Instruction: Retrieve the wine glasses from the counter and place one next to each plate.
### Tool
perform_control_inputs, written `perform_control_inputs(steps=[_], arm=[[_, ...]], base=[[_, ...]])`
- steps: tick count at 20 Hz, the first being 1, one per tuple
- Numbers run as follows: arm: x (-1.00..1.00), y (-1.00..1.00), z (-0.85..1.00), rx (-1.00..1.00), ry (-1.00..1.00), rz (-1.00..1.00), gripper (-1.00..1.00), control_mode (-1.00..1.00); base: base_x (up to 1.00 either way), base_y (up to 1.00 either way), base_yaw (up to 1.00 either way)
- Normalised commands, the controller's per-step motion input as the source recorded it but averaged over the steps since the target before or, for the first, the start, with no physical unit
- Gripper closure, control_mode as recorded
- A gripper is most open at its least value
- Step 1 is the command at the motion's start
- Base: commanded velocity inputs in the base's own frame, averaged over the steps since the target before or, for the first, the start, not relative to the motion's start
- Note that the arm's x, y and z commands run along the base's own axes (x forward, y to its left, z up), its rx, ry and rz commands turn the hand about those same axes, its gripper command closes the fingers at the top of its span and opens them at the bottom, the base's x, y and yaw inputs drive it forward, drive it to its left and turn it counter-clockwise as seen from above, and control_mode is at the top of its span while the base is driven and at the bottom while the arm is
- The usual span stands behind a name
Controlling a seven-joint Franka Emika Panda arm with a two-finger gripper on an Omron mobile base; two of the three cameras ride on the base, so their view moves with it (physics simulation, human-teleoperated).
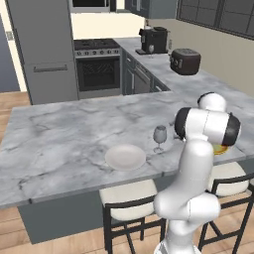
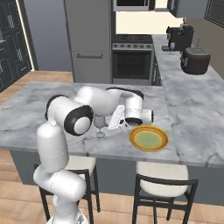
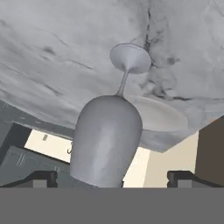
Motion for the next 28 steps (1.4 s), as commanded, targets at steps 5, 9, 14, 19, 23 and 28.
perform_control_inputs(steps=[5,9,14,19,23,28], arm=[[-0.53,0.18,1.00,0.00,-0.19,0.00,-1.00,-1.00],[-0.41,0.16,1.00,0.00,-0.04,0.00,-1.00,-1.00],[-0.65,0.26,0.92,0.04,0.00,0.00,-1.00,-1.00],[-0.98,0.35,0.44,-0.02,0.00,0.00,-1.00,-1.00],[-0.70,0.37,0.26,-0.15,0.08,0.00,-1.00,-1.00],[-0.62,0.49,0.10,0.00,0.02,0.00,-1.00,-1.00]], base=[[0.00,0.00,0.00],[0.00,0.00,0.00],[0.00,0.00,0.00],[0.00,0.00,0.00],[0.00,0.00,0.00],[0.00,0.00,0.00]])
